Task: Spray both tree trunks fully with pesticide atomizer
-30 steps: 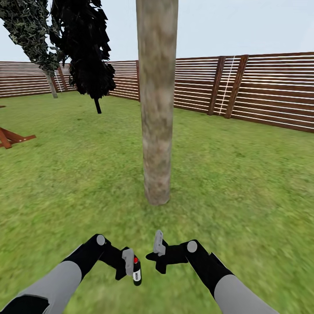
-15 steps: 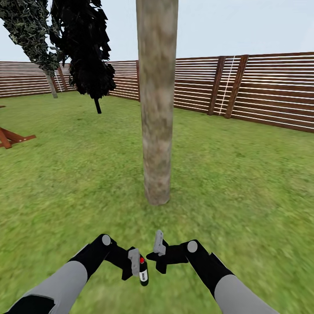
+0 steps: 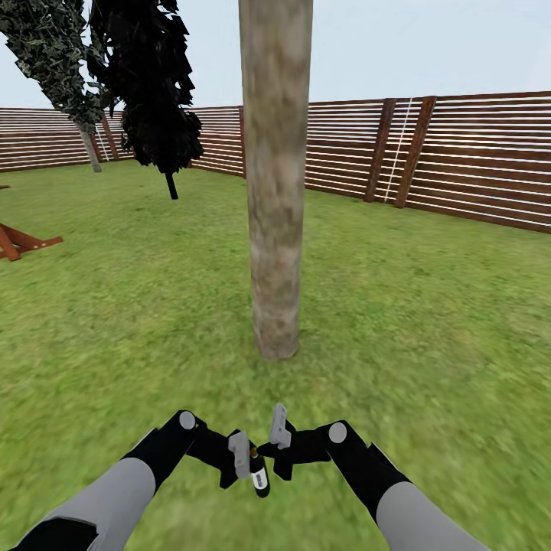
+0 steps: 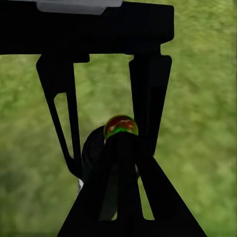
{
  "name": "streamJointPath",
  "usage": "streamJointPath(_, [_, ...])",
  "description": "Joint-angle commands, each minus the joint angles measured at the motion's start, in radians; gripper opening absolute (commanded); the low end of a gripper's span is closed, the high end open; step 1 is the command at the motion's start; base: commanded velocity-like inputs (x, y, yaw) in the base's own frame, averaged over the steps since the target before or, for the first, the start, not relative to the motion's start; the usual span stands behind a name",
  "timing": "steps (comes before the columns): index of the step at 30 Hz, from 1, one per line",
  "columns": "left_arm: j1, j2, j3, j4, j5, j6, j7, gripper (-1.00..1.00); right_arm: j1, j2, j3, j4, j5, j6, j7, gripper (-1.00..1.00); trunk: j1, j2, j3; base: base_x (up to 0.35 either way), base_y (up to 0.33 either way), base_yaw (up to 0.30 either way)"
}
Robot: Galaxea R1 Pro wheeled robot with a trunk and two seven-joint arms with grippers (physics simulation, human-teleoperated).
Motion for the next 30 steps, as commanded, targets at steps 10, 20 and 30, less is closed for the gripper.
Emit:
streamJointPath(10, [0.010, 0.067, -0.004, 0.002, -0.020, -0.012, 0.004, -1.00, 0.000, -0.004, -0.001, -0.001, 0.011, -0.008, 0.001, -1.00, 0.000, 0.000, -0.001, 0.000, 0.000, 0.000])
streamJointPath(20, [0.018, 0.295, -0.013, 0.019, -0.021, -0.075, 0.021, -1.00, 0.000, -0.036, -0.004, 0.005, 0.020, -0.008, -0.001, 1.00, 0.000, 0.000, -0.001, 0.000, 0.000, 0.000])
streamJointPath(30, [0.038, 0.213, 0.151, 0.315, 0.191, -0.031, 0.944, -1.00, 0.005, -0.142, -0.011, 0.524, -0.087, -0.077, -0.875, 1.00, 0.000, 0.000, -0.001, 0.000, 0.000, 0.000])
